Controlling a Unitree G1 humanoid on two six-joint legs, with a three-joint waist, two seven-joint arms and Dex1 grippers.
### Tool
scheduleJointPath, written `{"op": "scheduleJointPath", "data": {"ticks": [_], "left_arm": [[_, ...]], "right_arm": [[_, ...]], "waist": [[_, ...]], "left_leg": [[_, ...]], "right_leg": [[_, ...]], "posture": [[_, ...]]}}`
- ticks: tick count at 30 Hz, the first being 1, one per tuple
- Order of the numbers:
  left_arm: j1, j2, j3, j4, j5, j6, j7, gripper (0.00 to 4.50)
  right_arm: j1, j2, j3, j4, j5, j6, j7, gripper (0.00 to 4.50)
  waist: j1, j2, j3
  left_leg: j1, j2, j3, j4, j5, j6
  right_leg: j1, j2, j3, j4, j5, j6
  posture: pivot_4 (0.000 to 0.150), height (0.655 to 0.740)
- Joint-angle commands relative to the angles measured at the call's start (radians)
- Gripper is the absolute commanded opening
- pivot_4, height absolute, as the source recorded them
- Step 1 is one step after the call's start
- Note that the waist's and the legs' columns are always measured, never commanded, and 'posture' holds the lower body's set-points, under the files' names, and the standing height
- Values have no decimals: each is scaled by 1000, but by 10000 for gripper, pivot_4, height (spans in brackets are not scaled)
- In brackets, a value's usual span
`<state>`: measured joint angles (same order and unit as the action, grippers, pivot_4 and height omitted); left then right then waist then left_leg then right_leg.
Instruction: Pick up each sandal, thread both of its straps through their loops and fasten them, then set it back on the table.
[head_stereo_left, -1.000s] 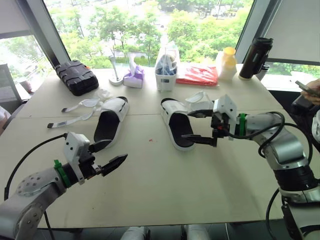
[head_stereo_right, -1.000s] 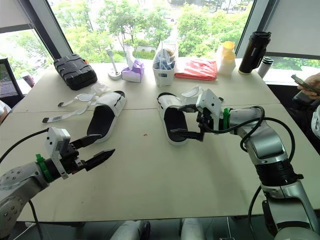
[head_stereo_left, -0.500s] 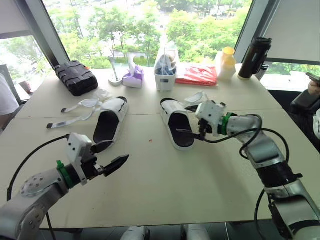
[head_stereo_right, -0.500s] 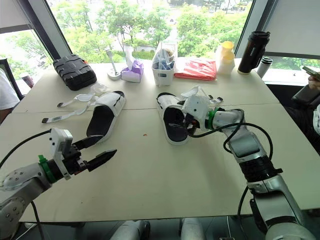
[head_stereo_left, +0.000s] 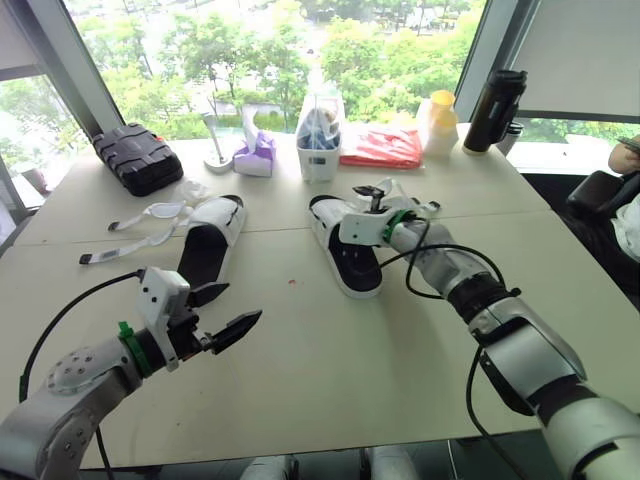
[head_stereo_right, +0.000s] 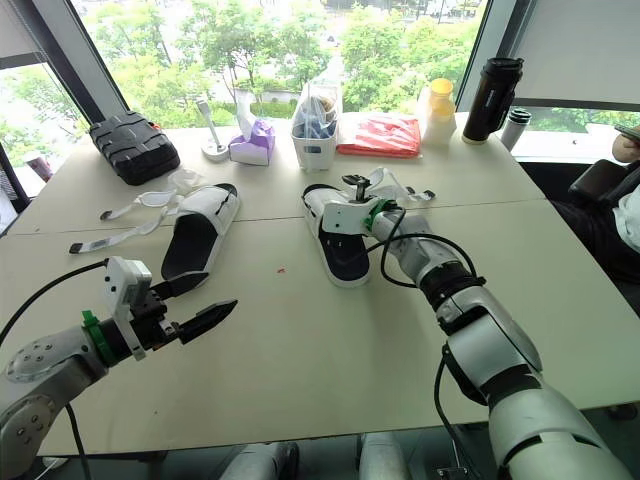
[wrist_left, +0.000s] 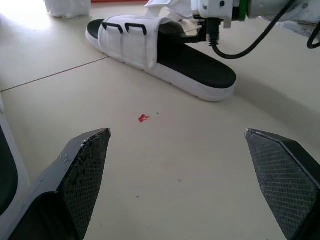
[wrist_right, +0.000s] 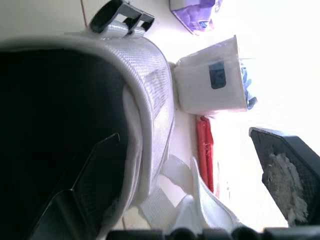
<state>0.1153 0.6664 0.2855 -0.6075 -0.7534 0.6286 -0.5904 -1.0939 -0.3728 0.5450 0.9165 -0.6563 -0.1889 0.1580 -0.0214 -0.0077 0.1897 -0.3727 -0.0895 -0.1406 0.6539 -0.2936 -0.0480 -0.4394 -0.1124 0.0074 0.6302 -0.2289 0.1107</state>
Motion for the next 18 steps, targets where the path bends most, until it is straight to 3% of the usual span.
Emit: {"op": "scheduleJointPath", "data": {"ticks": [1, 7, 8, 11, 17, 18], "left_arm": [[7, 2, 14, -39, -2, -7, 5, 44758], [18, -4, 17, -48, 3, -10, 20, 44758], [20, -5, 17, -51, 2, -10, 22, 44977], [28, -7, 18, -54, 3, -14, 27, 45000], [28, -10, 16, -50, 6, -19, 31, 45000], [27, -11, 15, -48, 7, -19, 31, 45000]], "right_arm": [[-81, 65, 7, 117, -29, -23, -106, 45000], [-145, 149, 53, 288, -82, -22, -192, 45000], [-148, 157, 51, 302, -79, -27, -192, 42461], [-154, 178, 43, 322, -66, -49, -200, 32422], [-171, 186, 35, 329, -59, -80, -225, 341], [-171, 185, 33, 328, -55, -90, -223, 341]], "waist": [[0, 0, 0], [-5, 0, 0], [-7, 0, 0], [-20, 0, 0], [-28, 0, 0], [-28, 0, 0]], "left_leg": [[0, 0, 1, -2, 1, -1], [0, 1, 0, -5, 1, -2], [0, 1, 0, -5, 1, -2], [0, 1, 0, -5, 1, -2], [1, 3, 1, -6, 1, -2], [1, 4, 1, -6, 1, -2]], "right_leg": [[-2, 0, 1, 0, 1, -1], [-4, 3, 3, 0, 1, -1], [-4, 3, 4, 0, 1, -2], [-4, 4, 5, 0, 1, -2], [-5, 8, 7, 1, 2, -3], [-5, 8, 8, 1, 2, -3]], "posture": [[1500, 7400], [1500, 7400], [1500, 7400], [1500, 7400], [1500, 7400], [1500, 7400]]}}
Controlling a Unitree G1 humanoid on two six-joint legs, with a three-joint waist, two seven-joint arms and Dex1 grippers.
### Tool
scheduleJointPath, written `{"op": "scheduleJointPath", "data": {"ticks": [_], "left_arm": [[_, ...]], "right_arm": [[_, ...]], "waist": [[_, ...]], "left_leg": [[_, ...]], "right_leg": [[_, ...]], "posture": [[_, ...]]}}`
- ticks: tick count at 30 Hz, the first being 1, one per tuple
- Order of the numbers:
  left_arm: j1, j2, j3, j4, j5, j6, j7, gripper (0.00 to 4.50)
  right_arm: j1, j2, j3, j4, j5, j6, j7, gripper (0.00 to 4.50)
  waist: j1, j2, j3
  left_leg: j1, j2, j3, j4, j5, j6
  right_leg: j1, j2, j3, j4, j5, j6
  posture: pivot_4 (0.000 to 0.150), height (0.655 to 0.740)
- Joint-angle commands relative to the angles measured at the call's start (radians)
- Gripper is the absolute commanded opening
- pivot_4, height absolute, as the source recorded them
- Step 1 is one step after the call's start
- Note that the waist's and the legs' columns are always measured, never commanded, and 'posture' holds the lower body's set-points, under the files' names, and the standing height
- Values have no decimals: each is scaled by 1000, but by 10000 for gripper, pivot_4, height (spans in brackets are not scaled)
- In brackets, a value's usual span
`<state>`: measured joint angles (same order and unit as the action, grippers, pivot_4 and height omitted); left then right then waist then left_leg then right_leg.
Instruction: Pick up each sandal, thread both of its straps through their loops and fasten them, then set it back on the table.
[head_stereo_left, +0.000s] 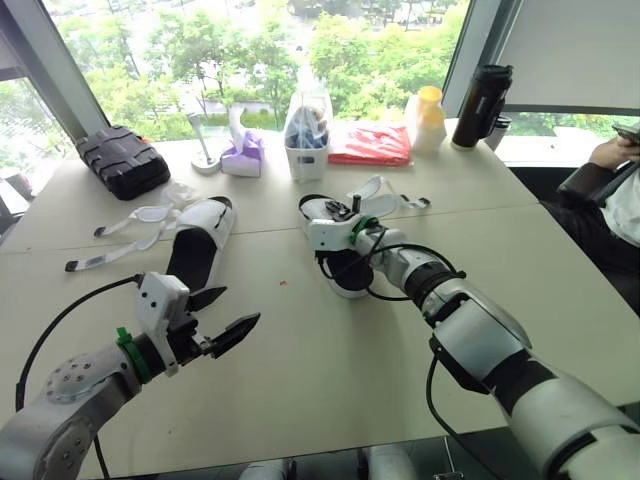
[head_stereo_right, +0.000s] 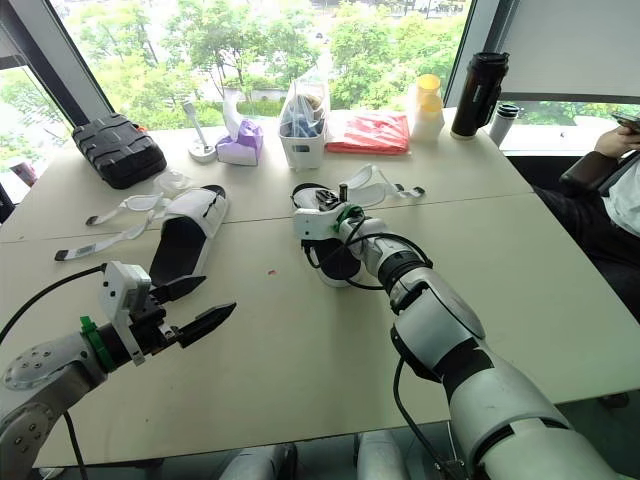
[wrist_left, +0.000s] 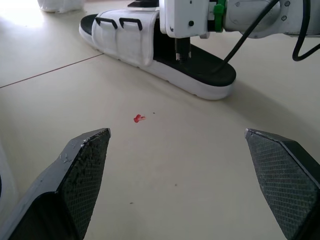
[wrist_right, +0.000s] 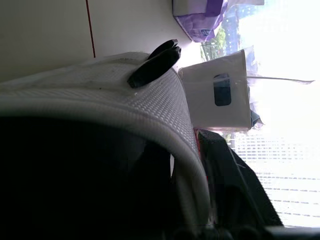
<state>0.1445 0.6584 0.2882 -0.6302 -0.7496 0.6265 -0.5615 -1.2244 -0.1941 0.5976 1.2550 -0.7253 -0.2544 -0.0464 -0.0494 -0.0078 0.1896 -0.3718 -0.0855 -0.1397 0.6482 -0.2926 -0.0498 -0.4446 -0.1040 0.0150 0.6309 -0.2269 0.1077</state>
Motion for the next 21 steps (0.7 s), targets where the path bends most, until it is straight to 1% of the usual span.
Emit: {"op": "scheduleJointPath", "data": {"ticks": [1, 3, 5, 7, 11, 15, 16, 18, 21], "left_arm": [[-4, -5, 12, -21, 3, -18, 1, 45000], [-7, -7, 13, -14, 1, -19, -2, 45000], [-18, -6, 20, -2, -7, -17, -7, 45000], [-32, -4, 25, 11, -13, -14, -12, 45000], [-58, 9, 29, 43, -14, -14, -36, 45000], [-74, 19, 25, 71, -3, -19, -60, 45000], [-78, 19, 22, 75, -2, -19, -64, 45000], [-84, 20, 18, 80, 2, -19, -68, 45000], [-90, 18, 17, 83, 3, -17, -72, 45000]], "right_arm": [[-41, 0, -16, -19, 10, -51, -31, 341], [-40, -14, -8, -34, 2, -100, -47, 341], [-32, -48, 1, -64, -3, -202, -44, 341], [-21, -99, 34, -106, -32, -347, -50, 341], [6, -234, 89, -210, -62, -714, -19, 341], [11, -319, 120, -277, -86, -993, 0, 341], [9, -339, 132, -297, -110, -1057, -3, 341], [4, -355, 150, -316, -157, -1133, -10, 341], [-5, -354, 160, -326, -226, -1186, -38, 341]], "waist": [[0, 0, 0], [0, 0, 0], [1, 0, 0], [4, 0, 0], [4, 0, 0], [1, 0, 0], [0, 0, 0], [-1, 0, 0], [-2, -1, 0]], "left_leg": [[0, 1, 0, 0, 0, 0], [0, 2, 1, 0, 0, 0], [0, 3, 1, 0, 0, 0], [-1, 3, 2, 0, 0, 0], [-1, 3, 5, 0, 0, -1], [0, 3, 6, 0, 0, -1], [0, 3, 7, 0, 0, -1], [0, 5, 8, 0, 0, -1], [1, 8, 9, 0, 0, -1]], "right_leg": [[0, 1, 0, 0, 0, 0], [-1, 1, 0, 0, 1, -1], [-1, 2, 0, 0, 1, -1], [-1, 2, 0, 0, 1, -1], [-1, 2, 0, 0, 1, -1], [-1, 2, 0, 0, 1, -1], [-1, 3, 1, 0, 1, -1], [-1, 4, 2, 0, 1, -1], [-1, 7, 4, 0, 1, -2]], "posture": [[1500, 7400], [1500, 7400], [1500, 7400], [1500, 7400], [1500, 7400], [1500, 7400], [1500, 7400], [1500, 7400], [1500, 7400]]}}
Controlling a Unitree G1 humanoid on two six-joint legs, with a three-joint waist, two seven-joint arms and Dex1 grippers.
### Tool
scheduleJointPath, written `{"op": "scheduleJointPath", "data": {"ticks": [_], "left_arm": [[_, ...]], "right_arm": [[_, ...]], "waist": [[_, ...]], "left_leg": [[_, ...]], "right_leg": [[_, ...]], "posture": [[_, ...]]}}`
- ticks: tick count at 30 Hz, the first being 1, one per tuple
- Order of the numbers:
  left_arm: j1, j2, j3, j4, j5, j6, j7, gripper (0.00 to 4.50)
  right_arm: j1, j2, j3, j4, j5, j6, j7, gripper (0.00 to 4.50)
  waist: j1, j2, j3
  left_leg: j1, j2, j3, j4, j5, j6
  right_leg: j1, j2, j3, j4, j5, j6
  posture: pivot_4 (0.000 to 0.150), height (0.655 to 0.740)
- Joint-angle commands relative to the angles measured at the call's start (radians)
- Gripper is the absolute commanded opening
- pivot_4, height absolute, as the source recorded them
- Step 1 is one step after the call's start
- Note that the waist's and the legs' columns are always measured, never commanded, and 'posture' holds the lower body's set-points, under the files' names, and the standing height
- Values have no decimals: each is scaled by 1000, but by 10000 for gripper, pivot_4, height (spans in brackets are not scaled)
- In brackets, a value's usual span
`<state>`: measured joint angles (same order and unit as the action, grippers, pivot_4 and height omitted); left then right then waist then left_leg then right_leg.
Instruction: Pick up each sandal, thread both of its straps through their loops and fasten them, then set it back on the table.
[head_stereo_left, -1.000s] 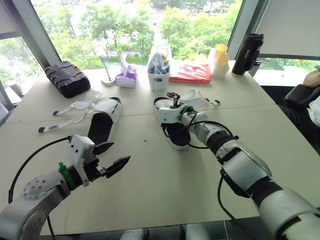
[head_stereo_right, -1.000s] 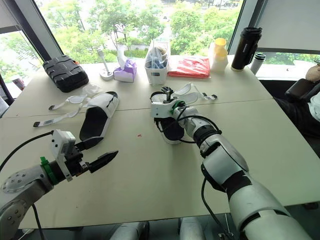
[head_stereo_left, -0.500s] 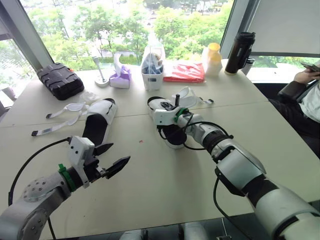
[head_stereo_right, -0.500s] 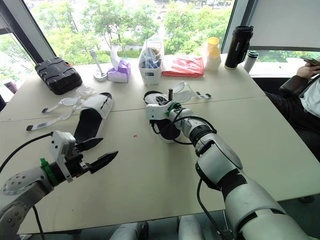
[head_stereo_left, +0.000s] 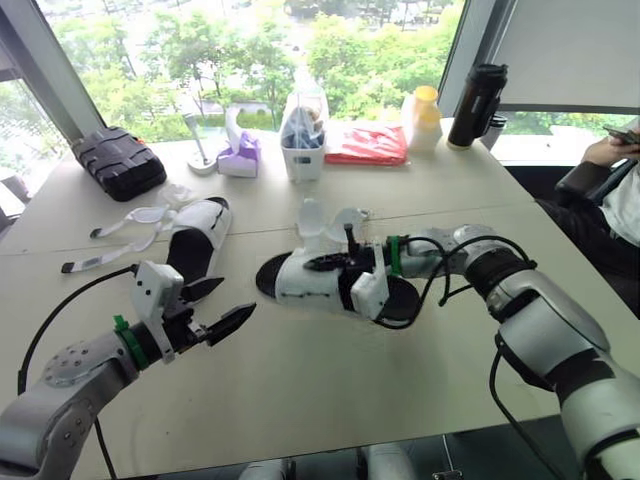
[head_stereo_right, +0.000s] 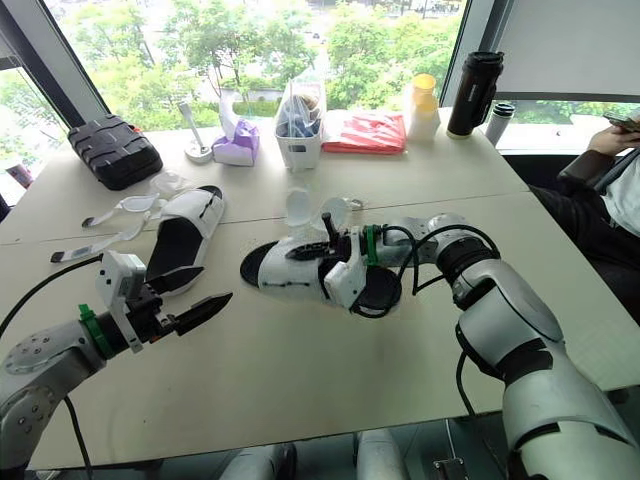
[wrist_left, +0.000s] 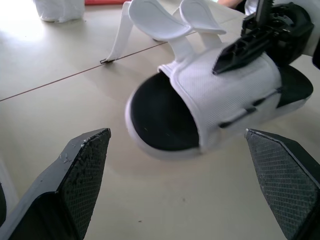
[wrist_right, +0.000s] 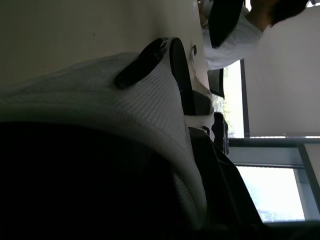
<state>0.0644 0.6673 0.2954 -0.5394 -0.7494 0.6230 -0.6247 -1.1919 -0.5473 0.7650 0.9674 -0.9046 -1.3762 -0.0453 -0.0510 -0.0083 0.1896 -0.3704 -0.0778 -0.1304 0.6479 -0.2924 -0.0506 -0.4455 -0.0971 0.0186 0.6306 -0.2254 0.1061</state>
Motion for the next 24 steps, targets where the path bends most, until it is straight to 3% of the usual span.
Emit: {"op": "scheduleJointPath", "data": {"ticks": [1, 8, 19, 22, 24], "left_arm": [[-10, 9, 10, -9, 3, -12, -9, 45000], [2, 0, 0, -31, 3, -9, -1, 45000], [2, 23, -21, -33, 11, -2, -28, 45000], [12, 28, -33, -34, 24, -8, -38, 45000], [20, 36, -46, -36, 41, -17, -50, 45000]], "right_arm": [[-40, 2, -7, -41, -68, -73, -53, 341], [-28, 33, 16, -78, -225, -110, -179, 341], [-43, 73, 59, -88, -346, -90, -351, 341], [-45, 87, 69, -44, -331, -88, -336, 9454], [-49, 96, 77, -1, -308, -95, -302, 18467]], "waist": [[0, 0, 0], [3, 0, 0], [6, 0, 0], [4, 0, 0], [3, 0, 0]], "left_leg": [[0, 1, 0, 0, 0, 0], [1, 3, 1, 0, 1, -2], [2, 3, 2, 0, 1, -2], [2, 3, 2, 0, 1, -2], [2, 3, 3, -1, 1, -2]], "right_leg": [[0, 1, 0, 0, 0, 0], [0, 3, 1, 0, 2, -3], [0, 3, 2, 0, 2, -3], [0, 3, 2, 0, 2, -3], [0, 4, 3, 0, 2, -4]], "posture": [[1500, 7400], [1500, 7400], [1500, 7400], [1500, 7400], [1500, 7400]]}}
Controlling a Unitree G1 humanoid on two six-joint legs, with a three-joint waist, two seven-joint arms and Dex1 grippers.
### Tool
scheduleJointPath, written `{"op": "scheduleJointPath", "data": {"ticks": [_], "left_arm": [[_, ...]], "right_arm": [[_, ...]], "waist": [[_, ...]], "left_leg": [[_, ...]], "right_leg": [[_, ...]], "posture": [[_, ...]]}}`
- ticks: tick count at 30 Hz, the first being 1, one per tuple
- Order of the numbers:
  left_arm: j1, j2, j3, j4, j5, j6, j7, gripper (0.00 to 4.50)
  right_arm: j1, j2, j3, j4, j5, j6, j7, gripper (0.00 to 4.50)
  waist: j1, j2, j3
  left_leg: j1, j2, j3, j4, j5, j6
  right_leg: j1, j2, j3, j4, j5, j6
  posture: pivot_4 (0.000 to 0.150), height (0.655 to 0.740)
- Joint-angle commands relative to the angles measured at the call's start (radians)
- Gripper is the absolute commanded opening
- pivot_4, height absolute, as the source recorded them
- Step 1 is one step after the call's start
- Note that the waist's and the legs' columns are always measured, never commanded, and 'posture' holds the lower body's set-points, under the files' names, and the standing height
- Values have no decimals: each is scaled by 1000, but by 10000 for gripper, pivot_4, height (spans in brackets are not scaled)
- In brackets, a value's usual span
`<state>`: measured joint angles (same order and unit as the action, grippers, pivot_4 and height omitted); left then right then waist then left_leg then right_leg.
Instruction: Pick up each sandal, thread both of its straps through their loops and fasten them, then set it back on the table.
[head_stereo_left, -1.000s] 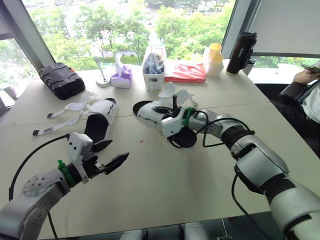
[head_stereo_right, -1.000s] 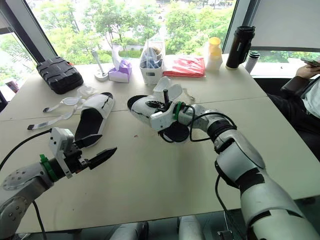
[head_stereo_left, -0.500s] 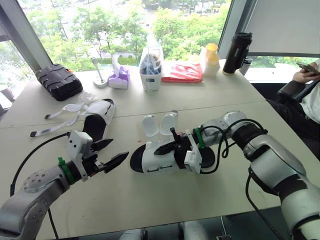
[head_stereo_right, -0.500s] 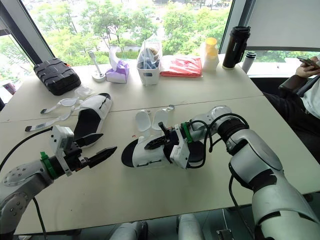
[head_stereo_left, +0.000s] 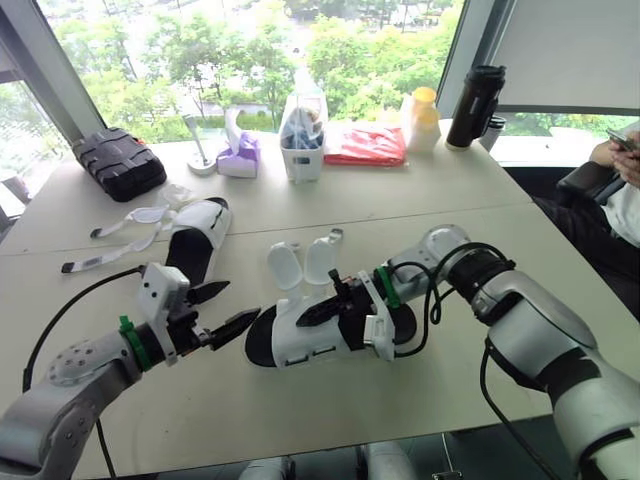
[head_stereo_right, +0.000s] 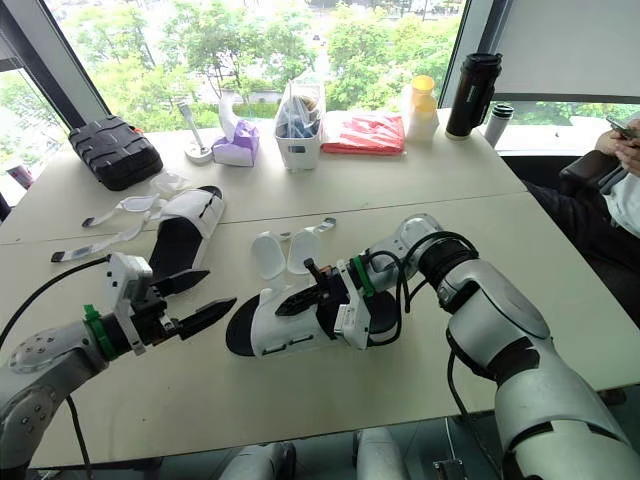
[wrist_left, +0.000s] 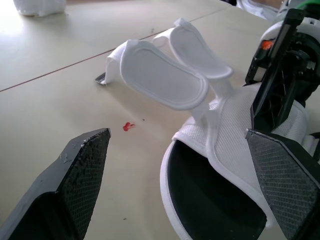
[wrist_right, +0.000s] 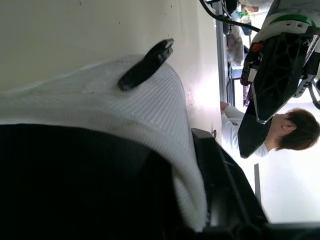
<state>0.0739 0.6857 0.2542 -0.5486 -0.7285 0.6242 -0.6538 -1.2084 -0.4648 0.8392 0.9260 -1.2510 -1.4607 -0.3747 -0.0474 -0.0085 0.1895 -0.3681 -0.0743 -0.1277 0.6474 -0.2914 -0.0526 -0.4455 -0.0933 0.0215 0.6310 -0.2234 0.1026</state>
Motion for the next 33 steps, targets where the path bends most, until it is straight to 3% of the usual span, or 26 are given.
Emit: {"op": "scheduleJointPath", "data": {"ticks": [1, 5, 10, 12, 14, 18, 24, 25, 33], "left_arm": [[17, 21, -12, -27, 37, -28, -25, 45000], [53, 29, -54, -21, 112, -91, -65, 45000], [63, 17, -71, -10, 147, -150, -98, 45000], [64, 23, -76, 12, 170, -205, -140, 45000], [72, 26, -75, 31, 175, -240, -179, 45000], [69, 15, -75, 91, 188, -315, -240, 31961], [24, 12, -122, 222, 241, -389, -314, 2774], [12, 14, -135, 238, 250, -398, -327, 1078], [-126, 8, -269, 381, 319, -407, -415, 1078]], "right_arm": [[-31, 13, 5, 52, 46, -9, 41, 23623], [-10, -3, -19, 116, 152, -11, 158, 43733], [28, -64, -60, 141, 363, -1, 369, 44476], [40, -119, -89, 225, 551, 30, 589, 44476], [94, -180, -106, 176, 779, 121, 823, 44476], [311, -347, -183, -303, 1311, 616, 1260, 45000], [466, -436, -366, -674, 1521, 1092, 1398, 45000], [480, -430, -395, -702, 1534, 1141, 1400, 45000], [552, -367, -532, -845, 1544, 1387, 1407, 45000]], "waist": [[0, 0, 0], [1, 0, 0], [5, -1, 0], [4, -1, 0], [5, -1, 0], [9, -1, -1], [5, 1, 0], [6, 1, 0], [32, 0, 0]], "left_leg": [[0, 0, 0, 0, 0, 0], [3, 0, 1, -1, 0, 0], [13, 1, 1, -1, -4, 7], [14, 1, 1, 0, -4, 7], [16, 1, 1, 0, -4, 7], [16, 3, -1, 1, -5, 9], [17, 4, -3, 1, -7, 13], [16, 4, -3, 1, -7, 13], [13, 3, -2, 2, -7, 13]], "right_leg": [[0, 0, 0, 0, 0, 0], [3, 0, 1, 0, 0, 0], [14, 0, 1, -2, -1, -3], [15, 0, 1, -2, -1, -3], [17, 0, 1, -2, -1, -3], [19, -1, -1, -4, -1, -2], [18, 0, 0, -4, 0, -1], [18, 0, 0, -4, 0, -1], [16, -1, -2, -5, 0, 0]], "posture": [[1500, 7400], [1500, 7400], [1500, 7400], [1500, 7400], [1500, 7400], [1500, 7400], [1500, 7400], [1500, 7400], [1500, 7400]]}}
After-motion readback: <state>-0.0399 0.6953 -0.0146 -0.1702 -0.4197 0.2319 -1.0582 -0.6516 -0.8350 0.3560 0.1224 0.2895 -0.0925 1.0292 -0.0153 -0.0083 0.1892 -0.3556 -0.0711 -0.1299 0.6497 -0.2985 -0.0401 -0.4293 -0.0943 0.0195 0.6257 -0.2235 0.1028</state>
